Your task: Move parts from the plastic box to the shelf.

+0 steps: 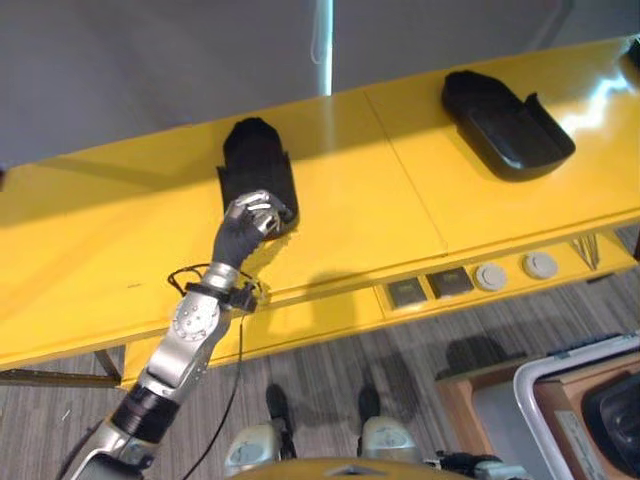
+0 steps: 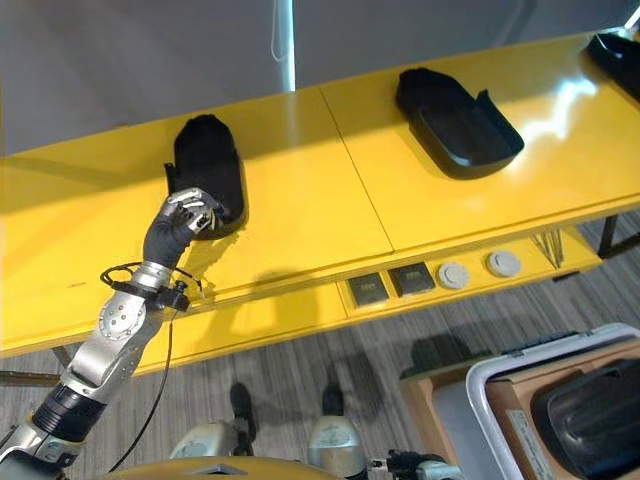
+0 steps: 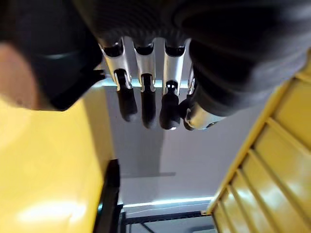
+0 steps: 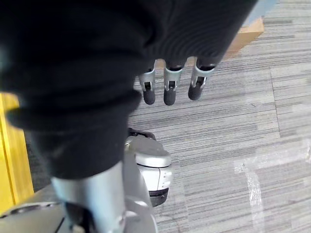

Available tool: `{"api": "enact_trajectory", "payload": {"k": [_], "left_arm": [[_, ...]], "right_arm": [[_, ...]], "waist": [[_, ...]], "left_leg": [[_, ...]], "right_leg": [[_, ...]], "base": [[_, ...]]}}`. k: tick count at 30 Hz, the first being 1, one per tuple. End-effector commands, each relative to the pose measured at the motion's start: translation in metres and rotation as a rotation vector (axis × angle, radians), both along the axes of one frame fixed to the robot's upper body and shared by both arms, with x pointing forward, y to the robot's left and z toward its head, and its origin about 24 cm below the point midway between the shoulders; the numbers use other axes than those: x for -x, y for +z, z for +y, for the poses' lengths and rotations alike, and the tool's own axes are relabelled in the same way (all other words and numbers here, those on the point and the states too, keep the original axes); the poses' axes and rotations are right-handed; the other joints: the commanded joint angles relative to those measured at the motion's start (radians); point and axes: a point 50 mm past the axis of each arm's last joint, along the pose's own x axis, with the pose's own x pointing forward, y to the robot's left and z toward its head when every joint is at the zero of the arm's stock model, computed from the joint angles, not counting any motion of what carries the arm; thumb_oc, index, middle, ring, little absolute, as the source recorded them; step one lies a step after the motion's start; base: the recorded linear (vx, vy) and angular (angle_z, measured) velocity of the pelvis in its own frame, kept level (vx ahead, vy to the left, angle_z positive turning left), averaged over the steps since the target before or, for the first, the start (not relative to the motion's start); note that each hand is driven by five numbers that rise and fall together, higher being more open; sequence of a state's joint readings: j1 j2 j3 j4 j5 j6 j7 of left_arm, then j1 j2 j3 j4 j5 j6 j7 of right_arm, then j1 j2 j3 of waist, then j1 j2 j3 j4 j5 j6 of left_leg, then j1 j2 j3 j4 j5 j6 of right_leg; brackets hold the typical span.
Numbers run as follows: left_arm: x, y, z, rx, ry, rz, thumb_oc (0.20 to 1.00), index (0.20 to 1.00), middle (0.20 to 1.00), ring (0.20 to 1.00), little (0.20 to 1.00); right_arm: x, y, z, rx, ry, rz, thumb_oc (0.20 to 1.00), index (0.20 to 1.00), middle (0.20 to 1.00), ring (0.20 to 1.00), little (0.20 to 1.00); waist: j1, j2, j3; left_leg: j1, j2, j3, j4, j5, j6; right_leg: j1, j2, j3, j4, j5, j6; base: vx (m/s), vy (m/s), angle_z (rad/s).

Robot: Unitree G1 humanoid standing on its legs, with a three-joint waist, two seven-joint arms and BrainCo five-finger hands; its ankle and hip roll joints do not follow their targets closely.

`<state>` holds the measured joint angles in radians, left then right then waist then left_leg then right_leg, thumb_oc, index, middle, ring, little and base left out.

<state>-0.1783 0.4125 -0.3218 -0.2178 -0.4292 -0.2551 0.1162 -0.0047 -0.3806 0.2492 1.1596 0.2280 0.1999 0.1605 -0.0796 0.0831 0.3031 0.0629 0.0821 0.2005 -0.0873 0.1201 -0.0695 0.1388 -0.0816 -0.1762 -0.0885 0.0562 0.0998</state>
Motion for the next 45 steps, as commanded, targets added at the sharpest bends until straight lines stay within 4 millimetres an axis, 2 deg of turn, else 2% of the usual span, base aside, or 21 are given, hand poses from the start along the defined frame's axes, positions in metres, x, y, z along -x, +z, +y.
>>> {"api": "enact_trajectory", "payload": {"k": [1,11,14,15,20,22,23,26,27,28,31,33,35,36,37,38,39,41,42,43,45], "left_arm": [[0.01,0.022,0.013,-0.024,0.069,-0.186,1.0,1.0,1.0,1.0,1.0],[0.01,0.006,0.031,-0.103,0.268,-0.144,1.0,1.0,1.0,1.0,1.0],[0.007,-0.002,0.038,-0.134,0.325,-0.103,1.0,1.0,1.0,1.0,1.0],[0.007,-0.013,0.045,-0.131,0.36,-0.036,1.0,1.0,1.0,1.0,1.0],[0.012,-0.033,0.052,-0.113,0.353,0.04,1.0,1.0,1.0,1.0,1.0],[0.014,-0.034,0.047,-0.109,0.301,0.033,1.0,1.0,1.0,1.0,1.0],[0.014,-0.032,0.037,-0.102,0.221,0.009,1.0,1.0,1.0,1.0,1.0],[0.013,-0.028,0.028,-0.112,0.148,-0.018,1.0,1.0,1.0,1.0,1.0],[0.013,-0.027,0.026,-0.114,0.13,-0.03,1.0,1.0,1.0,1.0,1.0],[0.012,-0.022,0.024,-0.122,0.164,-0.058,1.0,1.0,1.0,1.0,1.0],[0.009,-0.019,0.024,-0.139,0.189,-0.082,1.0,1.0,1.0,1.0,1.0],[0.002,-0.019,0.024,-0.137,0.222,-0.072,1.0,1.0,1.0,1.0,1.0],[-0.001,-0.019,0.025,-0.127,0.266,-0.069,1.0,1.0,1.0,1.0,1.0],[-0.002,-0.019,0.026,-0.114,0.287,-0.074,1.0,1.0,1.0,1.0,1.0],[-0.002,-0.018,0.029,-0.103,0.327,-0.086,1.0,1.0,1.0,1.0,1.0],[-0.002,-0.018,0.029,-0.102,0.328,-0.089,1.0,1.0,1.0,1.0,1.0],[-0.002,-0.016,0.038,-0.077,0.416,-0.101,1.0,1.0,1.0,1.0,1.0],[0.0,-0.011,0.047,-0.068,0.461,-0.11,1.0,1.0,1.0,1.0,1.0],[0.0,-0.011,0.048,-0.066,0.469,-0.11,1.0,1.0,1.0,1.0,1.0],[0.001,-0.004,0.055,-0.056,0.474,-0.112,1.0,1.0,1.0,1.0,1.0],[0.0,-0.001,0.055,-0.055,0.453,-0.106,1.0,1.0,1.0,1.0,1.0]], "right_arm": [[-0.002,-0.011,0.035,-0.07,-0.017,0.001,1.0,1.0,1.0,1.0,1.0],[-0.032,-0.005,0.04,-0.078,-0.078,-0.051,1.0,1.0,1.0,1.0,1.0],[-0.03,-0.005,0.039,-0.083,-0.089,-0.018,1.0,1.0,1.0,1.0,1.0],[-0.025,-0.007,0.038,-0.084,-0.095,0.02,1.0,1.0,1.0,1.0,1.0],[-0.017,-0.009,0.041,-0.109,-0.172,0.047,1.0,1.0,1.0,1.0,1.0],[-0.016,-0.01,0.044,-0.127,-0.233,0.037,1.0,1.0,1.0,1.0,1.0],[-0.014,-0.011,0.047,-0.151,-0.326,0.027,1.0,1.0,1.0,1.0,1.0],[-0.011,-0.012,0.048,-0.162,-0.391,0.012,1.0,1.0,1.0,1.0,1.0],[-0.009,-0.012,0.049,-0.172,-0.413,0.01,1.0,1.0,1.0,1.0,1.0],[-0.005,-0.013,0.051,-0.185,-0.384,0.012,1.0,1.0,1.0,1.0,1.0],[-0.001,-0.014,0.051,-0.188,-0.385,0.022,1.0,1.0,1.0,1.0,1.0],[0.014,-0.017,0.047,-0.179,-0.421,0.036,1.0,1.0,1.0,1.0,1.0],[0.028,-0.017,0.037,-0.145,-0.432,0.057,1.0,1.0,1.0,1.0,1.0],[0.033,-0.016,0.032,-0.126,-0.415,0.069,1.0,1.0,1.0,1.0,1.0],[0.038,-0.015,0.024,-0.094,-0.386,0.088,1.0,1.0,1.0,1.0,1.0],[0.039,-0.015,0.023,-0.087,-0.39,0.091,1.0,1.0,1.0,1.0,1.0],[0.04,-0.012,0.011,-0.041,-0.352,0.087,1.0,1.0,1.0,1.0,1.0],[0.034,-0.009,0.005,-0.054,-0.357,0.075,1.0,1.0,1.0,1.0,1.0],[0.033,-0.009,0.004,-0.054,-0.351,0.075,1.0,1.0,1.0,1.0,1.0],[0.022,-0.006,0.0,-0.052,-0.331,0.054,1.0,1.0,1.0,1.0,1.0],[0.018,-0.006,0.001,-0.069,-0.347,0.027,1.0,1.0,1.0,1.0,1.0]], "waist": [[0.044,-0.033,-0.083],[0.094,-0.078,-0.157],[0.1,-0.086,-0.162],[0.105,-0.091,-0.164],[0.114,-0.1,-0.162],[0.113,-0.104,-0.159],[0.103,-0.106,-0.156],[0.086,-0.108,-0.15],[0.076,-0.109,-0.146],[0.065,-0.111,-0.132],[0.059,-0.11,-0.119],[0.022,-0.11,-0.114],[0.008,-0.128,-0.102],[0.009,-0.133,-0.093],[0.018,-0.137,-0.082],[0.02,-0.137,-0.081],[0.049,-0.141,-0.074],[0.082,-0.147,-0.081],[0.085,-0.146,-0.082],[0.088,-0.144,-0.088],[0.074,-0.138,-0.087]], "left_leg": [[0.03,-0.011,0.014,0.0,-0.095,0.012],[0.091,-0.019,0.011,0.0,-0.125,0.038],[0.101,-0.027,0.003,0.0,-0.138,0.047],[0.107,-0.033,-0.004,0.0,-0.143,0.053],[0.111,-0.046,-0.008,0.0,-0.15,0.064],[0.107,-0.05,-0.011,0.0,-0.154,0.069],[0.101,-0.053,-0.005,0.0,-0.158,0.073],[0.097,-0.05,0.027,0.0,-0.16,0.074],[0.098,-0.047,0.049,0.0,-0.16,0.073],[0.11,-0.032,0.132,0.0,-0.162,0.068],[0.123,-0.028,0.179,0.0,-0.165,0.069],[0.159,-0.035,0.186,0.013,-0.202,0.078],[0.11,-0.028,0.181,0.159,-0.234,0.077],[0.075,-0.023,0.142,0.241,-0.238,0.069],[0.038,-0.032,0.065,0.308,-0.238,0.065],[0.031,-0.034,0.055,0.315,-0.239,0.064],[-0.008,-0.102,-0.162,0.359,-0.243,0.084],[-0.026,-0.174,-0.336,0.351,-0.243,0.117],[-0.024,-0.182,-0.351,0.347,-0.247,0.121],[-0.004,-0.226,-0.404,0.301,-0.283,0.148],[0.018,-0.229,-0.397,0.272,-0.304,0.157]], "right_leg": [[-0.025,0.001,-0.037,0.001,-0.019,-0.012],[0.031,-0.01,-0.059,0.001,-0.016,-0.009],[0.044,-0.009,-0.054,0.001,-0.02,-0.01],[0.051,-0.01,-0.05,0.001,-0.019,-0.009],[0.053,-0.014,-0.053,0.007,-0.016,-0.005],[0.051,-0.019,-0.053,0.01,-0.012,0.0],[0.041,-0.024,-0.052,0.014,-0.003,0.01],[0.024,-0.029,-0.058,0.024,0.007,0.022],[0.017,-0.029,-0.072,0.032,0.008,0.027],[0.0,-0.035,-0.15,0.052,0.007,0.037],[-0.009,-0.042,-0.176,0.053,0.014,0.042],[-0.006,-0.024,-0.122,0.023,0.004,0.04],[-0.019,-0.026,-0.07,0.014,0.022,0.01],[-0.02,-0.023,-0.031,0.01,0.028,-0.001],[-0.024,-0.016,0.016,0.005,0.035,-0.012],[-0.026,-0.015,0.023,0.004,0.036,-0.013],[-0.041,0.007,0.153,0.001,0.052,-0.022],[-0.072,0.025,0.25,0.011,0.069,-0.025],[-0.077,0.029,0.26,0.014,0.071,-0.026],[-0.141,0.039,0.302,0.044,0.089,-0.025],[-0.177,0.039,0.304,0.053,0.106,-0.02]], "base": [[-0.17,0.029,0.21],[-0.09,0.045,0.08],[-0.04,0.067,-0.01],[-0.03,0.065,0.04],[-0.02,0.057,0.05],[-0.02,0.057,0.02],[-0.02,0.05,0.0],[-0.01,0.005,-0.12],[-0.05,-0.032,-0.42],[-0.05,-0.032,-0.5],[-0.05,-0.086,-1.3],[0.06,-0.058,-1.58],[-0.02,-0.049,-0.57],[-0.07,-0.005,-1.09],[-0.02,0.048,-1.44],[-0.07,0.191,-1.81],[-0.08,0.202,-1.79],[-0.08,0.189,-1.76],[-0.15,0.198,-3.05],[-0.13,0.15,-3.0],[-0.15,0.192,-1.9]]}}
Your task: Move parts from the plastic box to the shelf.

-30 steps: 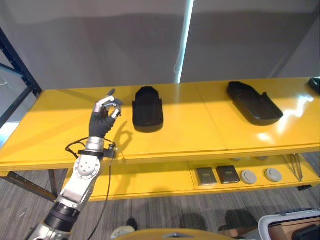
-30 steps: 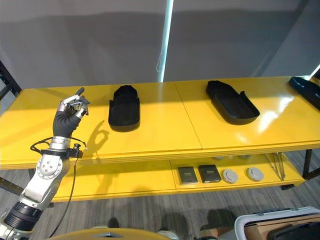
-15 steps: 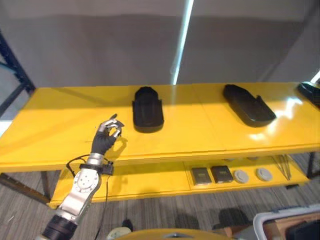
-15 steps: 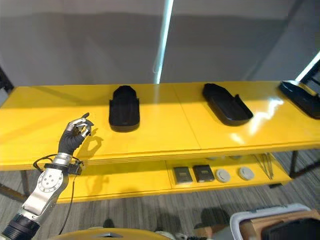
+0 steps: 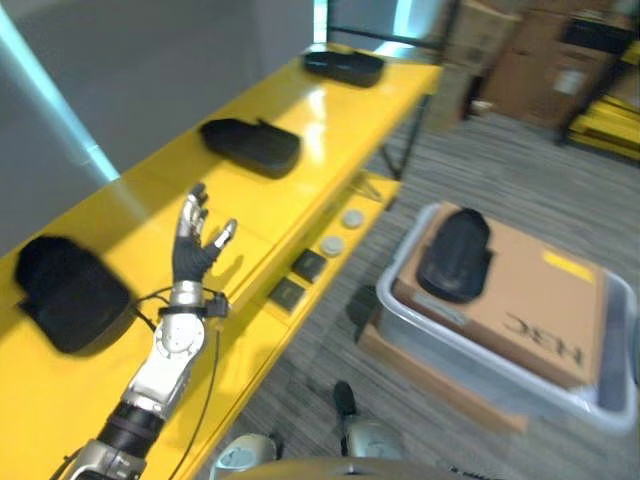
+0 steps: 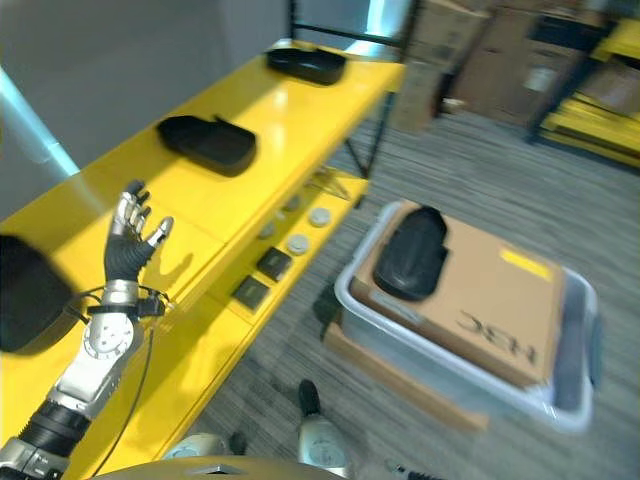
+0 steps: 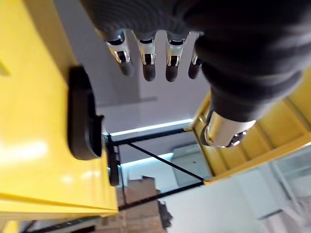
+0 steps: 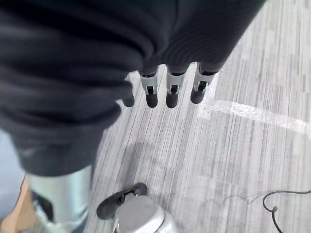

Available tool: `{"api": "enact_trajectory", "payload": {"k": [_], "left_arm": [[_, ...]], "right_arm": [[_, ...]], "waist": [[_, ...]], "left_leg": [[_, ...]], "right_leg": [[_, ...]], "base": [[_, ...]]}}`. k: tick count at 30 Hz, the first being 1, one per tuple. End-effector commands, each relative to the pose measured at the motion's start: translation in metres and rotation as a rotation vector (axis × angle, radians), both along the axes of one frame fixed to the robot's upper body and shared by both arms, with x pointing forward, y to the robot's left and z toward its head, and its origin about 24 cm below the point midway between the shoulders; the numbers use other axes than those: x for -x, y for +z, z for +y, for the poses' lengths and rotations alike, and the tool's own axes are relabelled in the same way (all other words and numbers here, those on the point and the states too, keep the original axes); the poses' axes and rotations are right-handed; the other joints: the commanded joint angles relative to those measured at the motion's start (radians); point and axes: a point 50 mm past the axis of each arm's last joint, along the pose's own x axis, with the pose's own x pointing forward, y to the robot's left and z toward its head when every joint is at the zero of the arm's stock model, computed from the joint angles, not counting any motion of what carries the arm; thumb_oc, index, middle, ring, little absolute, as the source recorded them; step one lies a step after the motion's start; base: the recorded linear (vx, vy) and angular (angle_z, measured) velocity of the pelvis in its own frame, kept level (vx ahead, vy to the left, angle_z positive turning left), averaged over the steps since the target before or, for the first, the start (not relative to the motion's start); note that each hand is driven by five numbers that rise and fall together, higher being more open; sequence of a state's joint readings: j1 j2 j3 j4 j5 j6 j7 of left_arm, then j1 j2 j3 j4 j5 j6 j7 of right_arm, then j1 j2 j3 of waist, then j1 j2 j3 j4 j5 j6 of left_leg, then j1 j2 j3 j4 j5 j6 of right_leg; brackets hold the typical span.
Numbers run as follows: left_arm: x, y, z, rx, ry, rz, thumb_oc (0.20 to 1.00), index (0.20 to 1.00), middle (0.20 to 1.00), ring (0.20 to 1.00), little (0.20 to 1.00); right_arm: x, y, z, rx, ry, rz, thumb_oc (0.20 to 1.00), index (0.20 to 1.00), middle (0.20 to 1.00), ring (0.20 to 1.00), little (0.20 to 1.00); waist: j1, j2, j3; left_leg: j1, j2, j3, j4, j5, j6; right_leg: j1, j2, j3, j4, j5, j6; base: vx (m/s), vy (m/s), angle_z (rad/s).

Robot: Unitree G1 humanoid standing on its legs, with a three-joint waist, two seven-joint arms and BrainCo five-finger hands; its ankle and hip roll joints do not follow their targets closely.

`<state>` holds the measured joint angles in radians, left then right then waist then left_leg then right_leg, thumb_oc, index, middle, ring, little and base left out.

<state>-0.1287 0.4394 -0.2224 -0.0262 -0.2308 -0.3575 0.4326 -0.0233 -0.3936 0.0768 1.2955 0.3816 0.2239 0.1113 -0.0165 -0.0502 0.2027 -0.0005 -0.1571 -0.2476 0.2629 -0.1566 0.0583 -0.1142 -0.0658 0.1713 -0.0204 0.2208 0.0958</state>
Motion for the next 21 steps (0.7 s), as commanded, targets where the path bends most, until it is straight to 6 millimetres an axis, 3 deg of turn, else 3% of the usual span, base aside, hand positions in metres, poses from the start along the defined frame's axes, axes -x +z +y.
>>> {"api": "enact_trajectory", "payload": {"k": [1,3,4,5,6,9,11,16,21], "left_arm": [[0.005,0.028,-0.001,-0.005,-0.065,-0.116,1.0,1.0,1.0,1.0,1.0],[0.005,0.027,-0.004,-0.015,-0.087,-0.11,1.0,1.0,1.0,1.0,1.0],[0.006,0.024,-0.004,-0.046,-0.078,-0.106,1.0,1.0,1.0,1.0,1.0],[0.007,0.023,-0.003,-0.05,-0.072,-0.106,1.0,1.0,1.0,1.0,1.0],[0.006,0.019,-0.001,-0.063,-0.103,-0.078,1.0,1.0,1.0,1.0,1.0],[0.004,0.018,-0.008,-0.103,-0.195,-0.061,1.0,1.0,1.0,1.0,1.0],[0.002,0.005,-0.027,-0.153,-0.346,0.019,1.0,1.0,1.0,1.0,1.0],[0.003,-0.01,-0.038,-0.141,-0.415,0.127,1.0,1.0,1.0,1.0,1.0],[-0.007,-0.022,-0.041,-0.138,-0.422,0.216,1.0,1.0,1.0,1.0,1.0]], "right_arm": [[-0.005,-0.008,0.027,-0.112,-0.009,-0.047,1.0,1.0,1.0,1.0,1.0],[-0.006,-0.009,0.03,-0.113,0.002,-0.073,1.0,1.0,1.0,1.0,1.0],[-0.008,-0.01,0.036,-0.113,0.084,-0.061,1.0,1.0,1.0,1.0,1.0],[-0.008,-0.01,0.037,-0.111,0.103,-0.057,1.0,1.0,1.0,1.0,1.0],[-0.002,-0.014,0.045,-0.109,0.208,-0.004,1.0,1.0,1.0,1.0,1.0],[0.004,-0.016,0.048,-0.117,0.211,0.022,1.0,1.0,1.0,1.0,1.0],[0.005,-0.017,0.051,-0.124,0.152,0.027,1.0,1.0,1.0,1.0,1.0],[-0.005,-0.016,0.055,-0.114,0.156,-0.018,1.0,1.0,1.0,1.0,1.0],[-0.003,-0.015,0.053,-0.109,0.188,-0.01,1.0,1.0,1.0,1.0,1.0]], "waist": [[-0.004,0.002,0.015],[-0.013,0.006,0.018],[-0.01,0.01,0.022],[-0.008,0.011,0.024],[0.006,0.025,0.029],[0.009,0.041,0.026],[0.017,0.054,0.005],[0.041,0.044,-0.005],[0.009,0.031,-0.004]], "left_leg": [[0.104,0.002,0.051,-0.112,-0.033,0.035],[0.119,-0.006,0.05,-0.141,-0.032,0.037],[0.132,0.003,0.082,-0.174,-0.016,0.027],[0.135,0.007,0.091,-0.179,-0.013,0.025],[0.138,0.041,0.161,-0.196,-0.003,0.017],[0.124,0.063,0.182,-0.216,0.024,0.028],[0.111,0.084,0.185,-0.261,0.067,0.031],[0.136,0.119,0.29,-0.322,0.078,0.002],[0.154,0.166,0.376,-0.299,0.057,-0.02]], "right_leg": [[0.035,0.019,-0.046,-0.017,-0.026,0.001],[0.002,0.012,-0.067,-0.027,0.005,0.02],[-0.02,-0.007,-0.146,-0.035,0.015,0.037],[-0.024,-0.012,-0.162,-0.032,0.016,0.041],[-0.034,-0.044,-0.247,0.038,-0.011,0.051],[-0.016,-0.042,-0.235,0.125,-0.084,0.031],[0.042,-0.05,-0.235,0.131,-0.133,0.013],[0.099,-0.106,-0.339,-0.012,-0.083,0.055],[0.118,-0.093,-0.355,-0.022,-0.109,0.047]], "base": [[-0.17,0.242,-0.71],[-0.17,0.177,0.39],[-0.17,0.091,0.62],[-0.33,0.105,-0.33],[-0.25,0.05,-0.95],[-0.23,0.005,-0.82],[-0.14,-0.102,-0.14],[-0.03,-0.202,-0.6],[0.05,-0.3,-0.8]]}}
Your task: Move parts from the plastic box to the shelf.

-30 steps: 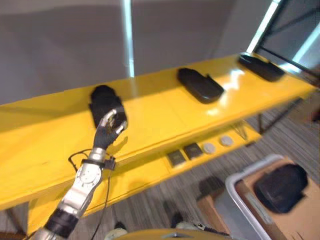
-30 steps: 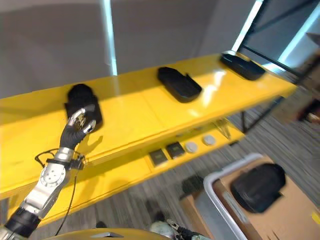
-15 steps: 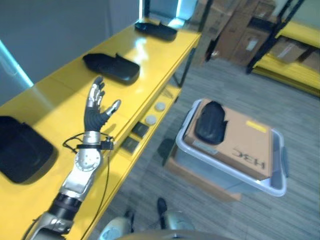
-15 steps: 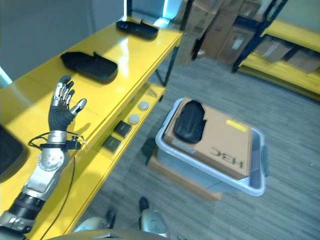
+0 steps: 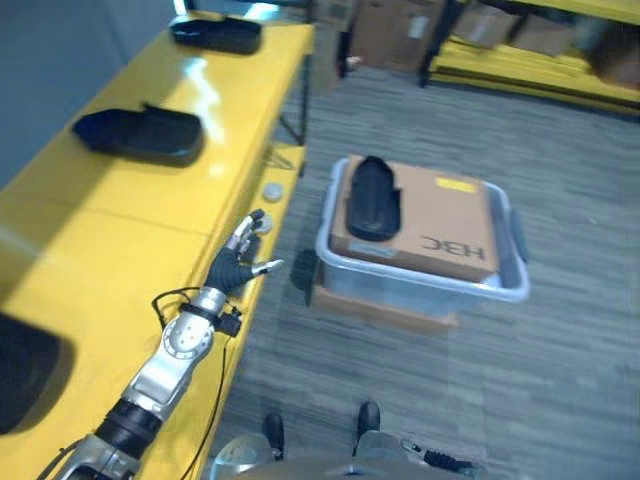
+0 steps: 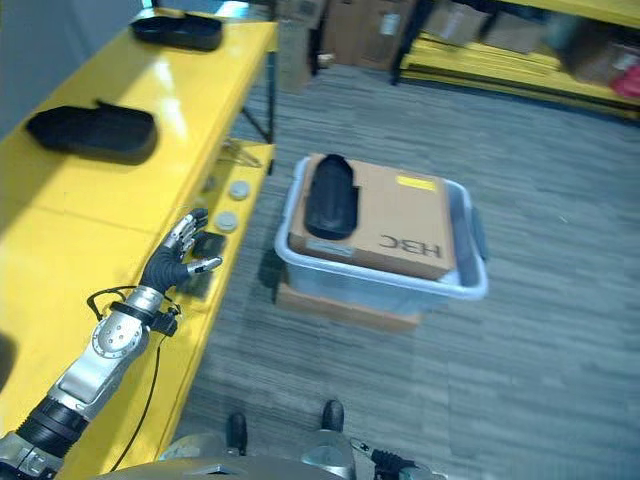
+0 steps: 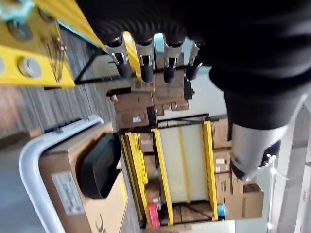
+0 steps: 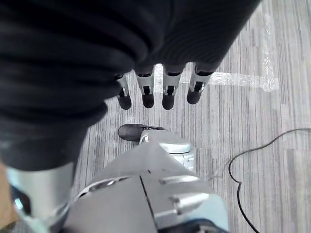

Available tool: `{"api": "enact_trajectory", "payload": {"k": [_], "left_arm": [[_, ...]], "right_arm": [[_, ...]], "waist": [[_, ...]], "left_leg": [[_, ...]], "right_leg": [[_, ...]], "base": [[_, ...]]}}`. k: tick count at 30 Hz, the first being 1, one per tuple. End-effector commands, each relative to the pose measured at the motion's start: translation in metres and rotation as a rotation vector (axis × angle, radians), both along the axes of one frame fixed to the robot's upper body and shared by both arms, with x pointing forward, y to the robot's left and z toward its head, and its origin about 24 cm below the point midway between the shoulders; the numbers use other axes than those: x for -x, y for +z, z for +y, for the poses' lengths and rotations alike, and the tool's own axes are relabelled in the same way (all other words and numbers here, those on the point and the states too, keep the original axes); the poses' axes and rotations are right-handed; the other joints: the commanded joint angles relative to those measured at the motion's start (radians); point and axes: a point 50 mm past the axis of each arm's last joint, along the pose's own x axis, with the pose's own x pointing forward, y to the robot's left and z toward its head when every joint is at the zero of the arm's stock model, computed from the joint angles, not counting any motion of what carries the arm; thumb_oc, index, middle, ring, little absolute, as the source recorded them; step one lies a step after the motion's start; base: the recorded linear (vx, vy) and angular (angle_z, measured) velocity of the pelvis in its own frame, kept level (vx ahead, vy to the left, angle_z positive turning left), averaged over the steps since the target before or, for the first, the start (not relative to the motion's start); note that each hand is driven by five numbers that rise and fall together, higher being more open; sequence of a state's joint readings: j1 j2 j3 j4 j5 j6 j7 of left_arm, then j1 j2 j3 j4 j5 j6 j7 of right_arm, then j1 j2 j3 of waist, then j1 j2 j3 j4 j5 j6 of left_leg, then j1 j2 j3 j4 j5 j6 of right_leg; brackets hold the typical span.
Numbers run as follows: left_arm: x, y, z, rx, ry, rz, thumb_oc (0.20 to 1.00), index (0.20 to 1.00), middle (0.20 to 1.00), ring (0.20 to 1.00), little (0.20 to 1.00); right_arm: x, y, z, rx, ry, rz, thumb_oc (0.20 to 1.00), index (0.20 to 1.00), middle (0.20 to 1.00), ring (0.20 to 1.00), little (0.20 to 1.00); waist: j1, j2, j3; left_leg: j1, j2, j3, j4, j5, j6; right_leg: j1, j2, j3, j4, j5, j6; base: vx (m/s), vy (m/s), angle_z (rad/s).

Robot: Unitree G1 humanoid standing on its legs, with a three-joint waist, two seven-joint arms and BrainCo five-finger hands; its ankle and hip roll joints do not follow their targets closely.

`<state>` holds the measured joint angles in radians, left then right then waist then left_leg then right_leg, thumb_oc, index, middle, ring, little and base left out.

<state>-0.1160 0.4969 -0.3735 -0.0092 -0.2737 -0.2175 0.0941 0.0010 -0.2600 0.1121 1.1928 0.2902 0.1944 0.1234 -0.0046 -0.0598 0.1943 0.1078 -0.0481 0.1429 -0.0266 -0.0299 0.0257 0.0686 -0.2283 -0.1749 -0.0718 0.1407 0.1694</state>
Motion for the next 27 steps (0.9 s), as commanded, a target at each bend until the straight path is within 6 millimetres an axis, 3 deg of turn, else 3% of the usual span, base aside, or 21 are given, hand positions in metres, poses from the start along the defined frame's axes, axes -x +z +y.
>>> {"api": "enact_trajectory", "payload": {"k": [1,4,5,10,12,13,14,15,17,18,21,24,27], "left_arm": [[-0.013,0.01,-0.009,0.069,-0.006,-0.02,1.0,1.0,1.0,1.0,1.0],[-0.018,-0.009,-0.008,0.05,0.057,0.072,1.0,1.0,1.0,1.0,1.0],[-0.019,-0.019,-0.004,0.026,0.089,0.1,1.0,1.0,1.0,1.0,1.0],[-0.022,-0.057,0.019,0.01,0.235,0.283,1.0,1.0,1.0,1.0,1.0],[-0.021,-0.061,0.021,0.006,0.244,0.299,1.0,1.0,1.0,1.0,1.0],[-0.016,-0.078,0.028,-0.002,0.288,0.384,1.0,1.0,1.0,1.0,1.0],[-0.008,-0.095,0.035,-0.035,0.329,0.467,1.0,1.0,1.0,1.0,1.0],[-0.002,-0.106,0.039,-0.08,0.352,0.513,1.0,1.0,1.0,1.0,1.0],[0.007,-0.123,0.045,-0.097,0.388,0.595,1.0,1.0,1.0,1.0,1.0],[0.015,-0.136,0.05,-0.125,0.406,0.649,1.0,1.0,1.0,1.0,1.0],[0.04,-0.165,0.058,-0.173,0.418,0.789,1.0,1.0,1.0,1.0,1.0],[0.062,-0.184,0.062,-0.194,0.441,0.894,1.0,1.0,1.0,1.0,1.0],[0.091,-0.202,0.079,-0.2,0.528,1.024,1.0,1.0,1.0,1.0,1.0]], "right_arm": [[0.014,-0.001,-0.007,0.023,0.037,0.067,1.0,1.0,1.0,1.0,1.0],[0.022,0.0,-0.015,0.032,0.032,0.089,1.0,1.0,1.0,1.0,1.0],[0.019,0.001,-0.02,0.042,0.059,0.09,1.0,1.0,1.0,1.0,1.0],[0.015,0.007,-0.035,0.065,0.12,0.078,1.0,1.0,1.0,1.0,1.0],[0.015,0.008,-0.036,0.069,0.118,0.075,1.0,1.0,1.0,1.0,1.0],[0.012,0.009,-0.039,0.077,0.09,0.057,1.0,1.0,1.0,1.0,1.0],[0.01,0.01,-0.04,0.073,0.066,0.045,1.0,1.0,1.0,1.0,1.0],[0.009,0.01,-0.041,0.078,0.071,0.041,1.0,1.0,1.0,1.0,1.0],[0.008,0.011,-0.042,0.078,0.086,0.035,1.0,1.0,1.0,1.0,1.0],[0.008,0.011,-0.043,0.084,0.105,0.023,1.0,1.0,1.0,1.0,1.0],[0.001,0.013,-0.043,0.1,0.082,-0.017,1.0,1.0,1.0,1.0,1.0],[-0.007,0.013,-0.04,0.086,0.051,-0.075,1.0,1.0,1.0,1.0,1.0],[-0.024,0.014,-0.027,0.104,0.128,-0.156,1.0,1.0,1.0,1.0,1.0]], "waist": [[-0.011,0.039,0.003],[-0.038,0.035,0.001],[-0.044,0.028,0.006],[-0.033,0.018,0.042],[-0.034,0.02,0.042],[-0.028,0.024,0.044],[-0.021,0.038,0.04],[-0.015,0.048,0.04],[-0.009,0.061,0.041],[-0.006,0.068,0.042],[0.006,0.071,0.026],[0.018,0.071,0.018],[0.037,0.074,0.012]], "left_leg": [[0.049,0.07,-0.003,0.001,-0.073,0.006],[0.063,0.1,0.009,0.052,-0.094,-0.008],[0.044,0.114,0.009,0.135,-0.09,-0.016],[-0.21,0.164,-0.031,0.548,0.069,-0.052],[-0.227,0.167,-0.028,0.552,0.071,-0.055],[-0.238,0.156,0.008,0.48,0.064,-0.06],[-0.228,0.133,0.044,0.306,0.068,-0.061],[-0.219,0.123,0.053,0.175,0.102,-0.069],[-0.22,0.126,0.05,0.05,0.186,-0.092],[-0.235,0.136,0.054,0.022,0.231,-0.109],[-0.238,0.123,0.093,-0.014,0.216,-0.103],[-0.224,0.094,0.084,-0.001,0.17,-0.068],[-0.186,0.079,0.089,-0.019,0.137,-0.023]], "right_leg": [[-0.059,0.075,-0.01,0.031,-0.036,-0.031],[-0.054,0.097,-0.001,0.042,-0.053,-0.054],[-0.048,0.106,0.008,0.05,-0.062,-0.073],[0.007,0.155,0.03,0.049,-0.096,-0.147],[0.012,0.159,0.025,0.044,-0.095,-0.147],[0.032,0.16,0.012,0.024,-0.097,-0.137],[0.057,0.166,0.008,0.002,-0.102,-0.123],[0.072,0.171,0.01,-0.007,-0.105,-0.116],[0.093,0.183,0.012,-0.01,-0.112,-0.115],[0.11,0.188,0.011,-0.011,-0.123,-0.118],[0.137,0.181,0.001,-0.003,-0.151,-0.114],[0.156,0.174,0.017,0.051,-0.205,-0.109],[0.112,0.15,-0.028,0.203,-0.24,-0.093]], "base": [[0.1,-0.315,-0.29],[0.11,-0.303,-0.18],[0.07,-0.24,-0.1],[0.11,-0.27,-0.42],[0.12,-0.059,-0.12],[0.29,0.101,-0.11],[0.39,0.165,-0.25],[0.37,0.231,-0.14],[0.23,0.164,-0.06],[0.22,0.174,-0.11],[0.22,0.252,0.01],[0.16,0.22,-0.12],[0.15,0.23,0.05]]}}
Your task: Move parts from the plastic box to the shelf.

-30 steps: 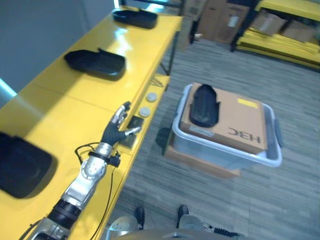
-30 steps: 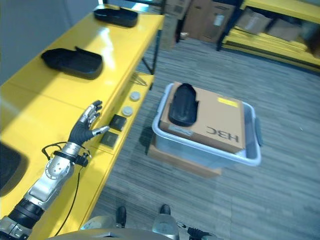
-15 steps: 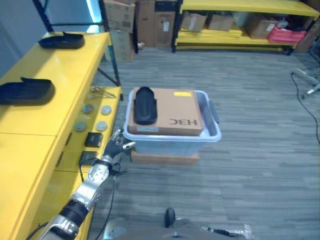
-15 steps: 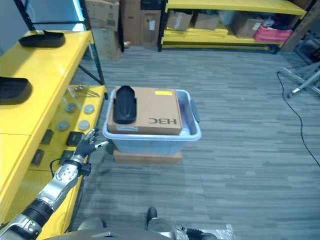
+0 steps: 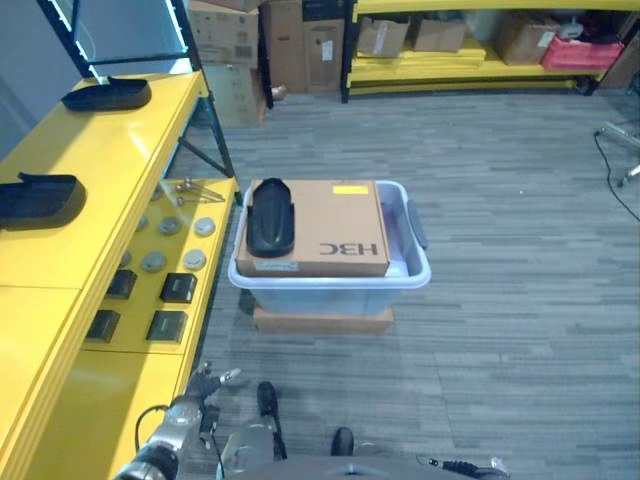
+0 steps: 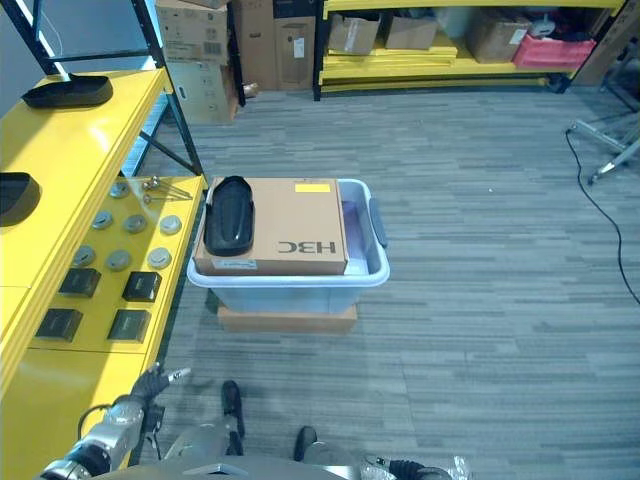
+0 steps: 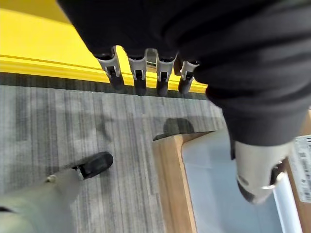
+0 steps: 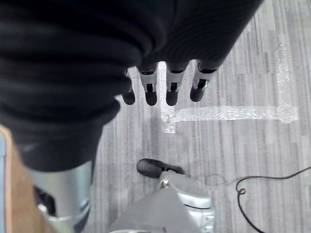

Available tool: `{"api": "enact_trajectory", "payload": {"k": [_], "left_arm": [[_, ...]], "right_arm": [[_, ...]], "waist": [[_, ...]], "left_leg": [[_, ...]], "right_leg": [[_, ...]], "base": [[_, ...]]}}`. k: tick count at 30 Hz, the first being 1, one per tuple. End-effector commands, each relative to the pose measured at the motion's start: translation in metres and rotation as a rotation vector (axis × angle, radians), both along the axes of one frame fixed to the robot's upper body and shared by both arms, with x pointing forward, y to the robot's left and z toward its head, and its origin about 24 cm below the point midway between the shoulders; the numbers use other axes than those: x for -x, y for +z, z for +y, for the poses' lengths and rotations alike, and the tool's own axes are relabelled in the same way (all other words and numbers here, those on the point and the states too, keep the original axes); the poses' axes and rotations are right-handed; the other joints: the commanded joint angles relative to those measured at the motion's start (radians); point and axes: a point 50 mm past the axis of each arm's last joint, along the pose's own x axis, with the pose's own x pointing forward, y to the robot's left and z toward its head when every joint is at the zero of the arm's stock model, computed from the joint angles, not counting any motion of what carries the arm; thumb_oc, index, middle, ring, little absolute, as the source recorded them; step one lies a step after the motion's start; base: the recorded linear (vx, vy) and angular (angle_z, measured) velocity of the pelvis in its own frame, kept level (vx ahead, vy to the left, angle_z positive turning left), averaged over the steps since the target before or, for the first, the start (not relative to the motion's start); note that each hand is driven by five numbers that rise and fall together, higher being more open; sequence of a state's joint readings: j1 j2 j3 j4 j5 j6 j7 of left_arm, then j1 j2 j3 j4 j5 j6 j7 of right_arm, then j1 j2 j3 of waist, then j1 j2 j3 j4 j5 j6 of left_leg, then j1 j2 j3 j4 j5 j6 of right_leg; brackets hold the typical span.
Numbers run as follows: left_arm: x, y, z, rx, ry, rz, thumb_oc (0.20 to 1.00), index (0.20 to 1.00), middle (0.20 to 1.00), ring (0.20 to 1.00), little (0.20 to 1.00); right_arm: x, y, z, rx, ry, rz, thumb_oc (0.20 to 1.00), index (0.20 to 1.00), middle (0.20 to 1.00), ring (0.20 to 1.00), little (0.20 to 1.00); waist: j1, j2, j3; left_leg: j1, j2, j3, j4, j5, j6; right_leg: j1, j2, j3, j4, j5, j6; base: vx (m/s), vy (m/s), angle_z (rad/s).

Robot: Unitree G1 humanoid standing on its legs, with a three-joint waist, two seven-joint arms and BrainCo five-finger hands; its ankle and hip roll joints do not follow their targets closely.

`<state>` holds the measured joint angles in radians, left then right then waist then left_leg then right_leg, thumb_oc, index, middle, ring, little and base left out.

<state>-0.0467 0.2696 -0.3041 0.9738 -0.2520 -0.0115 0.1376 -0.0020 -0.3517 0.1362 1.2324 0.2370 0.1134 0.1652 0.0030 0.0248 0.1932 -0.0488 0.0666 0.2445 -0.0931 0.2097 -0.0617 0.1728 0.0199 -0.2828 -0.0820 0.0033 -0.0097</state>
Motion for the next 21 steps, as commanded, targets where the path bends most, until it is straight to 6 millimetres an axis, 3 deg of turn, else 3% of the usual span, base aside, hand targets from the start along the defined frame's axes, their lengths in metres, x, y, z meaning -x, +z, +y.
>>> {"api": "enact_trajectory", "payload": {"k": [1,3,4,6,8,10,11,13,15,16,17,21], "left_arm": [[-0.008,0.005,0.017,-0.047,0.01,-0.028,1.0,1.0,1.0,1.0,1.0],[0.003,0.0,0.021,-0.075,0.001,0.024,1.0,1.0,1.0,1.0,1.0],[0.007,-0.002,0.023,-0.085,0.009,0.04,1.0,1.0,1.0,1.0,1.0],[0.01,-0.003,0.027,-0.082,0.049,0.058,1.0,1.0,1.0,1.0,1.0],[0.005,0.0,0.032,-0.075,0.088,0.045,1.0,1.0,1.0,1.0,1.0],[0.002,0.003,0.034,-0.078,0.11,0.018,1.0,1.0,1.0,1.0,1.0],[0.004,0.002,0.033,-0.069,0.13,0.004,1.0,1.0,1.0,1.0,1.0],[0.013,-0.001,0.031,-0.045,0.151,0.007,1.0,1.0,1.0,1.0,1.0],[0.024,-0.005,0.028,-0.026,0.158,0.017,1.0,1.0,1.0,1.0,1.0],[0.024,-0.005,0.028,-0.025,0.158,0.018,1.0,1.0,1.0,1.0,1.0],[0.034,-0.009,0.024,-0.011,0.156,0.033,1.0,1.0,1.0,1.0,1.0],[0.046,-0.015,0.013,0.037,0.132,0.041,1.0,1.0,1.0,1.0,1.0]], "right_arm": [[-0.029,0.005,0.01,0.022,0.064,-0.16,1.0,1.0,1.0,1.0,1.0],[-0.042,0.009,0.015,0.028,0.06,-0.238,1.0,1.0,1.0,1.0,1.0],[-0.052,0.012,0.018,0.039,0.069,-0.293,1.0,1.0,1.0,1.0,1.0],[-0.072,0.021,0.023,0.069,0.086,-0.401,1.0,1.0,1.0,1.0,1.0],[-0.097,0.04,0.026,0.119,0.122,-0.567,1.0,1.0,1.0,1.0,1.0],[-0.122,0.065,0.031,0.181,0.158,-0.764,1.0,1.0,1.0,1.0,1.0],[-0.138,0.087,0.035,0.226,0.161,-0.905,1.0,1.0,1.0,1.0,1.0],[-0.152,0.116,0.039,0.27,0.195,-1.062,1.0,1.0,1.0,1.0,1.0],[-0.16,0.144,0.045,0.289,0.234,-1.178,1.0,1.0,1.0,1.0,1.0],[-0.16,0.144,0.045,0.29,0.234,-1.177,1.0,1.0,1.0,1.0,1.0],[-0.164,0.17,0.047,0.288,0.245,-1.281,1.0,1.0,1.0,1.0,1.0],[-0.174,0.215,0.05,0.303,0.323,-1.448,1.0,1.0,1.0,1.0,1.0]], "waist": [[0.028,-0.006,0.018],[0.024,0.005,0.029],[0.024,0.01,0.032],[0.016,0.009,0.043],[-0.004,-0.005,0.061],[-0.019,-0.018,0.078],[-0.024,-0.024,0.079],[-0.031,-0.03,0.073],[-0.04,-0.034,0.065],[-0.04,-0.034,0.065],[-0.049,-0.039,0.061],[-0.044,-0.045,0.049]], "left_leg": [[-0.016,-0.043,-0.023,0.046,-0.113,0.08],[0.017,-0.046,-0.047,0.023,-0.122,0.097],[0.024,-0.043,-0.058,0.014,-0.124,0.098],[0.037,-0.047,-0.086,0.006,-0.127,0.089],[0.042,-0.064,-0.109,0.006,-0.137,0.08],[0.035,-0.075,-0.122,0.006,-0.144,0.083],[0.03,-0.076,-0.122,0.006,-0.143,0.084],[0.031,-0.076,-0.122,0.006,-0.147,0.086],[0.038,-0.075,-0.119,0.006,-0.151,0.088],[0.038,-0.075,-0.119,0.006,-0.151,0.088],[0.053,-0.076,-0.117,0.006,-0.16,0.088],[0.064,-0.075,-0.107,0.006,-0.17,0.088]], "right_leg": [[-0.034,-0.107,0.074,0.298,-0.091,0.094],[-0.121,-0.119,0.075,0.411,-0.072,0.105],[-0.158,-0.115,0.075,0.41,-0.061,0.104],[-0.186,-0.105,0.07,0.334,-0.057,0.096],[-0.21,-0.112,0.082,0.185,0.013,0.109],[-0.218,-0.113,0.111,0.107,0.063,0.118],[-0.221,-0.113,0.119,0.079,0.08,0.119],[-0.214,-0.109,0.131,0.061,0.082,0.118],[-0.202,-0.107,0.135,0.049,0.08,0.116],[-0.201,-0.107,0.134,0.048,0.08,0.116],[-0.183,-0.103,0.141,0.033,0.076,0.112],[-0.162,-0.098,0.144,0.009,0.076,0.107]], "base": [[0.11,0.188,-0.07],[0.07,0.142,0.05],[0.04,0.068,0.18],[0.01,-0.009,0.3],[-0.03,-0.07,0.66],[-0.03,-0.079,0.63],[0.0,-0.053,0.4],[0.06,-0.036,0.25],[0.09,-0.012,0.04],[0.13,-0.005,-0.02],[0.14,-0.008,-0.05],[0.14,-0.008,-0.11]]}}
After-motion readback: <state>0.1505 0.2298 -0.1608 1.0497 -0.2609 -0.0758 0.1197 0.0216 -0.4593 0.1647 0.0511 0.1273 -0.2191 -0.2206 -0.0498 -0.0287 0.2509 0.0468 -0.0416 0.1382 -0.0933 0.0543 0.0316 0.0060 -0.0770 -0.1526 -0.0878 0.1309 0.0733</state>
